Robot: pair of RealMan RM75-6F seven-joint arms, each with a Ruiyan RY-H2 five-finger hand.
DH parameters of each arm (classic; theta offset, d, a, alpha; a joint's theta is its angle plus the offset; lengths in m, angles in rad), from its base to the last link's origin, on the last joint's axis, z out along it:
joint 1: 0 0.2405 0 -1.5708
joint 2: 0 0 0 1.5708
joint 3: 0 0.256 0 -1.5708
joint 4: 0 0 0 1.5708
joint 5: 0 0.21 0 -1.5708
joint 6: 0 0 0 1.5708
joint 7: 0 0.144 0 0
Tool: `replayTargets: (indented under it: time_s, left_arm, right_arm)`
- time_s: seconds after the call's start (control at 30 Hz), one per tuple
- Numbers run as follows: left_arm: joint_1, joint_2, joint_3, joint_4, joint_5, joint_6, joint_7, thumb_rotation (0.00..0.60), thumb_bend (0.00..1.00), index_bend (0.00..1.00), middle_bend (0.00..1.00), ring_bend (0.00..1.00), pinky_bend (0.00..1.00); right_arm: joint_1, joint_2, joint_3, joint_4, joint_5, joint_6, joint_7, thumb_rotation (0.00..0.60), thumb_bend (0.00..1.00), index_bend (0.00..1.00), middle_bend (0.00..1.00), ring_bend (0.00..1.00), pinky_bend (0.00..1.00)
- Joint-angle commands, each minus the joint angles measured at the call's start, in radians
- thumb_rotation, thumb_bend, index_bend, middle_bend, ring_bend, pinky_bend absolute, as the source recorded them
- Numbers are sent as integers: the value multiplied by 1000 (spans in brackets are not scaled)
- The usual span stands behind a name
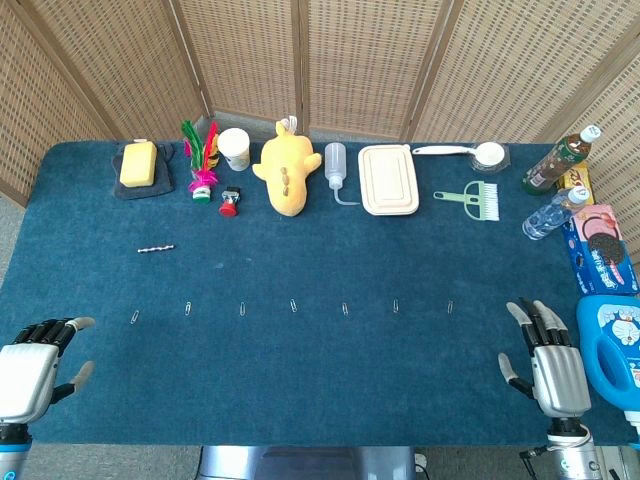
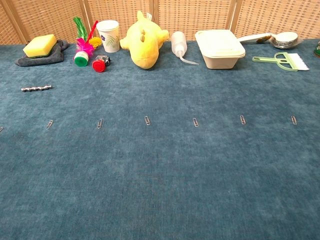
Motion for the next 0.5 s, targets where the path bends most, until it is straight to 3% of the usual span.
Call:
replayTargets:
  time_s: [0.03,0.27,0.5]
  left_arm:
    - [-3,-1,-1,1,-5,-4,4,600,449,288,361,305,311]
    - [-7,-2,-2,-1,-19,-16,9,600,448,288,357,304,311]
    - [-36,41,-39,-21,-33,-27,29,600,445,288,390,354,311]
  right_arm:
    - [1,-1,0,1,1,-3,-2,600,392,136,134,81,140]
    - [5,-3,0,1,5,-13,-8,600,392,142,134,81,140]
    - [-5,3,-2,2,6,2,1,600,392,143,134,81,141]
